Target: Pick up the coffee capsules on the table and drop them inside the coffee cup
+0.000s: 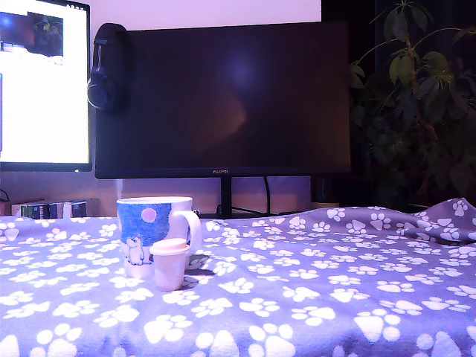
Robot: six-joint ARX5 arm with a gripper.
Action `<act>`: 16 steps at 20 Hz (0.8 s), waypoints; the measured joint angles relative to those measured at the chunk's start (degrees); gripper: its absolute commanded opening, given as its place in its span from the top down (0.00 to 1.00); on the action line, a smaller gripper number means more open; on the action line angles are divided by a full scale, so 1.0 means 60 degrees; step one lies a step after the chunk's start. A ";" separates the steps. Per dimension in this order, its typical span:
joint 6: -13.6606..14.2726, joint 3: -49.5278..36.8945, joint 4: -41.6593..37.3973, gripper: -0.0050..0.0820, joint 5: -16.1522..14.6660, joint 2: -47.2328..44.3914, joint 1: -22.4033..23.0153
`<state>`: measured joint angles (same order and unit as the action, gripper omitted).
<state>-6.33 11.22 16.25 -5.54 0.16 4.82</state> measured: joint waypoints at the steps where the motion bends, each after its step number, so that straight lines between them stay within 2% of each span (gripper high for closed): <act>1: -0.0270 0.0000 0.0087 0.97 -0.0146 0.0004 0.0000; 8: -0.0397 -0.0007 0.0280 0.97 -0.0313 0.0000 0.0000; 10: -0.0401 -0.0011 0.0211 0.97 -0.0510 0.0000 0.0000; 13: -0.0415 -0.0018 -0.0109 0.97 -0.1133 0.0000 0.0000; 16: -0.0419 -0.0018 -0.0142 0.97 -0.1523 0.0004 0.0011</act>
<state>-8.84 11.11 15.40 -14.68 0.19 4.89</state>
